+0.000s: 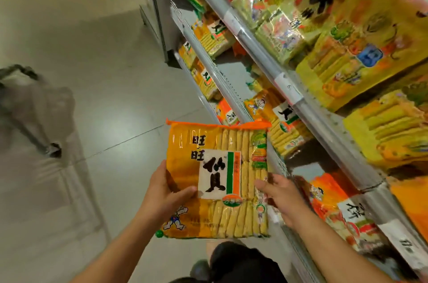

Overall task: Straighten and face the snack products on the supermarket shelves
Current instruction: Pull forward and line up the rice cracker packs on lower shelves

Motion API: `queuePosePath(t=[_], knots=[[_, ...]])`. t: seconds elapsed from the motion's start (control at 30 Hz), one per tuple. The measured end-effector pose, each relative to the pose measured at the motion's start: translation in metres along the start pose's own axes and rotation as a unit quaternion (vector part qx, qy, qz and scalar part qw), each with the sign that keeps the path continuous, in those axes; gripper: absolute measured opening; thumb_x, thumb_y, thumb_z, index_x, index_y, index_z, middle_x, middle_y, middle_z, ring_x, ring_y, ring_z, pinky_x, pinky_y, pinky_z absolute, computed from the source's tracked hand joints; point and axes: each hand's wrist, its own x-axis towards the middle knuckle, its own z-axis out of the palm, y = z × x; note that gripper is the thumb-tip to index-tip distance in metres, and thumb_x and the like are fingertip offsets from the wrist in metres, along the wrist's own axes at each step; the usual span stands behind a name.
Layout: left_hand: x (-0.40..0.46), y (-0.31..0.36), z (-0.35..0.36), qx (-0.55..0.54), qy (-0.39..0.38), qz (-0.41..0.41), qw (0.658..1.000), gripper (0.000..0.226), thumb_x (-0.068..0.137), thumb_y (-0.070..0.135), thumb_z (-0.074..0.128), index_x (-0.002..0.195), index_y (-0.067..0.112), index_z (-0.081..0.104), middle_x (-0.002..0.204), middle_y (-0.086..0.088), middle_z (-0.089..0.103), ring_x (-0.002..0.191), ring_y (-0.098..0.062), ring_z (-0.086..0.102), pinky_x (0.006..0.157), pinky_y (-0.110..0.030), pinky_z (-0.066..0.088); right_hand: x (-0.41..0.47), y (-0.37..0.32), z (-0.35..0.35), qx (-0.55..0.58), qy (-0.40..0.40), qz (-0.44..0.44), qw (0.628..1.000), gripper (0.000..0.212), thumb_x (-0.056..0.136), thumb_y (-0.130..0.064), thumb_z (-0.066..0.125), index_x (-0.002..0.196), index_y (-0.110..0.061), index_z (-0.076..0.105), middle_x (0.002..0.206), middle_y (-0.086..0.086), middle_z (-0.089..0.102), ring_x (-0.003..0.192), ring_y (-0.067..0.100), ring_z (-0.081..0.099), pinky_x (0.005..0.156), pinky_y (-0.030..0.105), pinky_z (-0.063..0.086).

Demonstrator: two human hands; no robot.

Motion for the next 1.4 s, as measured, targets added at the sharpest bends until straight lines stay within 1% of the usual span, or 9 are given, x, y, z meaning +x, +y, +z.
queuePosePath(t=[0.1, 0.3, 0.5, 0.67, 0.83, 0.93, 1.07, 1.2, 1.4], knots=[[0.043, 0.022, -0.007, 0.048, -0.009, 0.028, 0.998, 0.079, 0.072, 0.036, 0.081, 0.135, 0.04, 0.034, 0.132, 0.008, 0.054, 0.111, -0.016, 0.06, 0.088, -0.04, 0.055, 0.041, -0.017, 0.008, 0.001, 0.0, -0.009, 1.0, 0.02, 0.08, -0.023, 0.076, 0.099, -0.021, 0.073, 0.099, 0.004, 0.075, 0.102, 0.034, 0.066, 0.092, 0.055, 0.047], [0.131, 0.068, -0.025, 0.116, 0.015, 0.009, 0.993, 0.088, 0.066, 0.046, 0.08, 0.138, 0.038, 0.03, 0.131, 0.006, 0.053, 0.113, -0.021, 0.057, 0.092, -0.045, 0.052, 0.113, -0.069, 0.032, -0.017, -0.019, -0.015, 1.0, 0.028, 0.079, -0.04, 0.074, 0.104, -0.028, 0.07, 0.1, -0.01, 0.075, 0.092, 0.009, 0.071, 0.07, 0.023, 0.054], [0.199, 0.113, -0.057, 0.099, 0.029, -0.001, 0.995, 0.101, 0.061, 0.042, 0.084, 0.14, 0.033, 0.022, 0.117, 0.011, 0.05, 0.109, -0.017, 0.055, 0.094, -0.043, 0.049, 0.161, -0.117, 0.062, -0.046, -0.026, 0.023, 0.998, 0.029, 0.076, -0.022, 0.08, 0.099, -0.037, 0.069, 0.1, -0.011, 0.074, 0.094, 0.012, 0.07, 0.084, 0.039, 0.055], [0.265, 0.128, -0.087, 0.123, -0.034, 0.005, 0.992, 0.106, 0.054, 0.056, 0.08, 0.142, 0.035, 0.024, 0.137, 0.001, 0.038, 0.121, -0.019, 0.045, 0.103, -0.047, 0.045, 0.198, -0.141, 0.098, -0.047, 0.024, 0.043, 0.998, 0.031, 0.075, -0.021, 0.081, 0.092, -0.045, 0.069, 0.095, -0.016, 0.074, 0.089, 0.007, 0.071, 0.088, 0.044, 0.054], [0.351, 0.144, -0.118, 0.252, -0.136, 0.056, 0.956, 0.105, 0.064, 0.051, 0.082, 0.145, 0.034, 0.019, 0.135, 0.001, 0.029, 0.124, -0.022, 0.038, 0.106, -0.044, 0.04, 0.223, -0.156, 0.147, -0.037, 0.101, 0.098, 0.989, 0.076, 0.066, -0.029, 0.088, 0.133, -0.019, 0.053, 0.126, -0.002, 0.063, 0.115, 0.018, 0.06, 0.099, 0.042, 0.047], [0.402, 0.169, -0.137, 0.317, -0.196, 0.106, 0.922, 0.1, 0.069, 0.034, 0.085, 0.147, 0.025, 0.023, 0.129, -0.001, 0.034, 0.121, -0.025, 0.042, 0.104, -0.04, 0.043, 0.237, -0.16, 0.175, 0.028, 0.157, 0.102, 0.982, 0.059, 0.066, -0.022, 0.087, 0.119, -0.021, 0.061, 0.117, -0.002, 0.068, 0.098, 0.009, 0.066, 0.078, 0.027, 0.053], [0.457, 0.21, -0.143, 0.367, -0.227, 0.16, 0.888, 0.106, 0.067, 0.029, 0.087, 0.15, 0.014, 0.021, 0.131, -0.005, 0.039, 0.118, -0.023, 0.044, 0.1, -0.037, 0.043, 0.257, -0.172, 0.213, 0.094, 0.213, 0.088, 0.969, 0.056, 0.07, -0.021, 0.086, 0.12, -0.022, 0.062, 0.119, -0.008, 0.067, 0.112, 0.014, 0.061, 0.098, 0.041, 0.048], [0.497, 0.246, -0.124, 0.372, -0.263, 0.193, 0.869, 0.103, 0.067, 0.032, 0.087, 0.147, 0.017, 0.026, 0.126, 0.003, 0.039, 0.112, -0.015, 0.044, 0.09, -0.029, 0.042, 0.283, -0.193, 0.205, 0.117, 0.265, 0.067, 0.955, 0.034, 0.073, -0.008, 0.082, 0.097, -0.027, 0.067, 0.101, -0.007, 0.074, 0.085, 0.003, 0.07, 0.072, 0.03, 0.055], [0.543, 0.277, -0.043, 0.386, -0.252, 0.32, 0.827, 0.106, 0.057, 0.027, 0.093, 0.142, 0.005, 0.033, 0.129, -0.015, 0.048, 0.115, -0.031, 0.049, 0.096, -0.046, 0.046, 0.315, -0.222, 0.143, 0.062, 0.354, 0.016, 0.933, 0.029, 0.078, -0.015, 0.079, 0.09, -0.031, 0.059, 0.099, -0.006, 0.071, 0.093, 0.019, 0.069, 0.084, 0.051, 0.055]])
